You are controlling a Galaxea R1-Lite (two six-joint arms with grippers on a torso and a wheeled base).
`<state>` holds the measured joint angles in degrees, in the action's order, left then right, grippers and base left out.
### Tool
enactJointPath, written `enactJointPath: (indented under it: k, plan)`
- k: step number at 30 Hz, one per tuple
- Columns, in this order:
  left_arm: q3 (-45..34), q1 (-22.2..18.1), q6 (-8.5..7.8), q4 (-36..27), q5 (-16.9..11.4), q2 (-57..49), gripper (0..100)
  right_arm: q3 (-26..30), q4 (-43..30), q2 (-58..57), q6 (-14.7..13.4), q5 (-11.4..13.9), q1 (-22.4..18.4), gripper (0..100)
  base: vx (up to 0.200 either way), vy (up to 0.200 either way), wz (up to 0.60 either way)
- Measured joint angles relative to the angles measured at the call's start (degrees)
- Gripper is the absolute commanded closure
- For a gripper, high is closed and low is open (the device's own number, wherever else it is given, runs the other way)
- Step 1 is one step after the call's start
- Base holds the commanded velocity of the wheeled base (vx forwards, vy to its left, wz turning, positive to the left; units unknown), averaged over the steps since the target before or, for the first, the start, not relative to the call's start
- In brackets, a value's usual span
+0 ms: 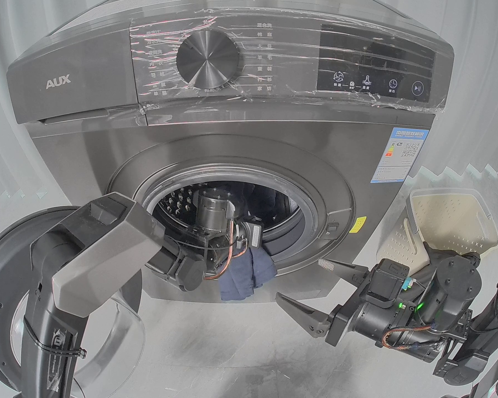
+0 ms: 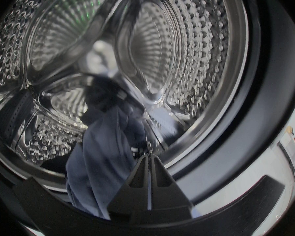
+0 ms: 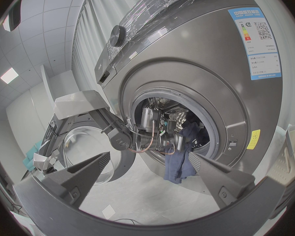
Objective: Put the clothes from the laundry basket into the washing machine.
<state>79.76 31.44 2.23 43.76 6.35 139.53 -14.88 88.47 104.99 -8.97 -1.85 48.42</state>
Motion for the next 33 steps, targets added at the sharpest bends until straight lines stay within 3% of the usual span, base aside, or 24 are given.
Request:
enactJointPath:
  k: [4,13,14,20,27,33]
  plan:
    - [2.51,0.00,2.47,1.56,0.32,-0.73,100,-0.24,-0.04,-0.13,0.05,0.00,-0.11,0,0.000,0.000,0.00]
    - [1.05,-0.22,2.34,3.80,0.90,-1.08,100,-0.57,-0.06,-0.28,0.05,0.00,-0.40,0,0.000,0.000,0.00]
    - [0.28,-0.24,2.28,3.54,0.93,-1.19,0,-0.62,-0.09,-0.28,0.05,0.00,-0.40,0,0.000,0.000,0.00]
    - [-1.82,0.06,2.12,-1.84,0.87,-1.99,0,-0.84,-0.09,-0.28,0.02,0.00,-0.52,0,0.000,0.000,0.00]
    - [1.90,0.06,1.93,-11.45,0.79,-2.24,0,-0.96,-0.09,-0.30,0.02,0.02,-0.90,0,0.000,0.000,0.00]
    - [5.38,0.15,1.62,-12.00,0.84,-0.01,0,-1.01,-0.09,-0.30,0.02,0.09,-0.99,0,0.000,0.000,0.00]
